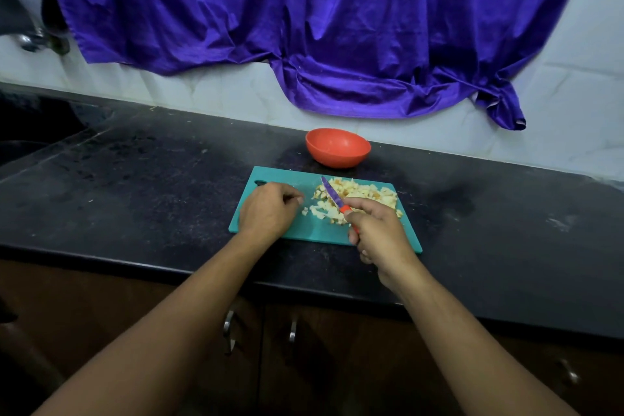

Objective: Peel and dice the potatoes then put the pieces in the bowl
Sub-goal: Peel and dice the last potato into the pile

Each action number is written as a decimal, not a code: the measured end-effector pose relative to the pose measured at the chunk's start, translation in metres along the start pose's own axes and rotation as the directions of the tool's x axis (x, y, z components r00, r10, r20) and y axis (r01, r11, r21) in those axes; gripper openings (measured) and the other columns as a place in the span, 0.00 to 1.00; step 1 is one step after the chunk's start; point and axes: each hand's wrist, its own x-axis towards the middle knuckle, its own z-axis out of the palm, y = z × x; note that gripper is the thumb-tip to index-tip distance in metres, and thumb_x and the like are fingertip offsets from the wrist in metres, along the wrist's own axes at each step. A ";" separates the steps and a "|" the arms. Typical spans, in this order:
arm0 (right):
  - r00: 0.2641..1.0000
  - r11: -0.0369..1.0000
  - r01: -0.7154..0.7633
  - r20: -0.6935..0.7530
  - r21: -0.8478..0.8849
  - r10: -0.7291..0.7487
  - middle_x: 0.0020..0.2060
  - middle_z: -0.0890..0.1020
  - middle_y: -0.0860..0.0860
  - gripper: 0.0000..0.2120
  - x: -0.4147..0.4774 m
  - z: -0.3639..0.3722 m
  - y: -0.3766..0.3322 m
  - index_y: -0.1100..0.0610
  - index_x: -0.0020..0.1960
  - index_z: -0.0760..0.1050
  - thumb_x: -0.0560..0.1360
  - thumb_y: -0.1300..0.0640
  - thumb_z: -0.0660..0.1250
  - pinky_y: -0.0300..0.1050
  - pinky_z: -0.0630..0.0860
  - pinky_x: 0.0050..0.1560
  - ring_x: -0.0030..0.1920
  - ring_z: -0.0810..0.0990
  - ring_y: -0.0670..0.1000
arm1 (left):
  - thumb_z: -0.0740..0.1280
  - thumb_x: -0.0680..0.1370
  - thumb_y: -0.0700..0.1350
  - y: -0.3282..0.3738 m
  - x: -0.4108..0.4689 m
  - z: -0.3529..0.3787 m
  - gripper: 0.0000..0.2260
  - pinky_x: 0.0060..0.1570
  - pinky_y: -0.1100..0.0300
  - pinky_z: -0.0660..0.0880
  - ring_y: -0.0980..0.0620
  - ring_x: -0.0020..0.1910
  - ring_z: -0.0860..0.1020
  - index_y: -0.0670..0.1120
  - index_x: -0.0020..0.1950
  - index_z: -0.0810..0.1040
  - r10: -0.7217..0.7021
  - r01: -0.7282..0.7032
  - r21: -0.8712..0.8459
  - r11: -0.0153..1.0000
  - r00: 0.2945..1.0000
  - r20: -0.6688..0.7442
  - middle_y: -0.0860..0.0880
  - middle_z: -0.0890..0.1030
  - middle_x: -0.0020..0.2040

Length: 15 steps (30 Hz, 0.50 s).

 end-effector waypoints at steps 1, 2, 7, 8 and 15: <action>1.000 1.000 0.012 -0.002 0.022 -0.012 0.27 0.74 0.51 0.13 0.000 -0.002 0.000 0.48 0.64 0.79 0.84 0.59 0.63 0.37 0.61 0.21 0.20 0.65 0.42 | 0.69 0.80 0.53 0.002 -0.001 0.000 0.08 0.53 0.52 0.79 0.51 0.53 0.82 0.55 0.52 0.87 0.003 -0.004 -0.057 0.998 1.000 -0.017 0.55 0.86 0.52; 1.000 0.999 0.023 -0.002 0.042 -0.023 0.28 0.74 0.51 0.12 -0.001 -0.003 0.001 0.48 0.64 0.79 0.84 0.58 0.64 0.37 0.61 0.21 0.20 0.65 0.42 | 0.69 0.80 0.54 0.006 -0.003 0.001 0.09 0.49 0.53 0.79 0.50 0.49 0.82 0.53 0.50 0.87 0.003 -0.003 -0.124 0.992 1.000 0.000 0.53 0.87 0.48; 0.996 0.993 0.075 0.034 0.091 -0.079 0.29 0.75 0.52 0.11 -0.002 -0.002 0.001 0.45 0.61 0.81 0.83 0.58 0.65 0.38 0.60 0.21 0.21 0.65 0.43 | 0.76 0.75 0.55 0.042 -0.011 0.003 0.16 0.26 0.63 0.62 0.57 0.25 0.66 0.41 0.46 0.84 -0.078 0.261 -0.555 0.790 0.940 0.331 0.53 0.74 0.29; 0.995 0.992 0.082 0.042 0.092 -0.086 0.30 0.76 0.52 0.11 -0.003 -0.003 0.000 0.45 0.61 0.81 0.83 0.58 0.65 0.37 0.61 0.21 0.22 0.65 0.43 | 0.77 0.75 0.51 0.046 -0.009 0.003 0.13 0.24 0.64 0.60 0.58 0.24 0.64 0.41 0.49 0.84 -0.122 0.340 -0.587 0.734 0.918 0.378 0.54 0.74 0.29; 0.988 0.992 0.125 0.096 -0.008 -0.124 0.29 0.76 0.53 0.09 -0.006 -0.029 0.006 0.48 0.57 0.82 0.82 0.58 0.66 0.32 0.62 0.22 0.21 0.65 0.42 | 0.75 0.77 0.46 0.053 0.019 0.008 0.08 0.20 0.65 0.58 0.58 0.23 0.62 0.42 0.49 0.83 -0.368 0.554 -0.654 0.515 0.832 0.415 0.52 0.74 0.31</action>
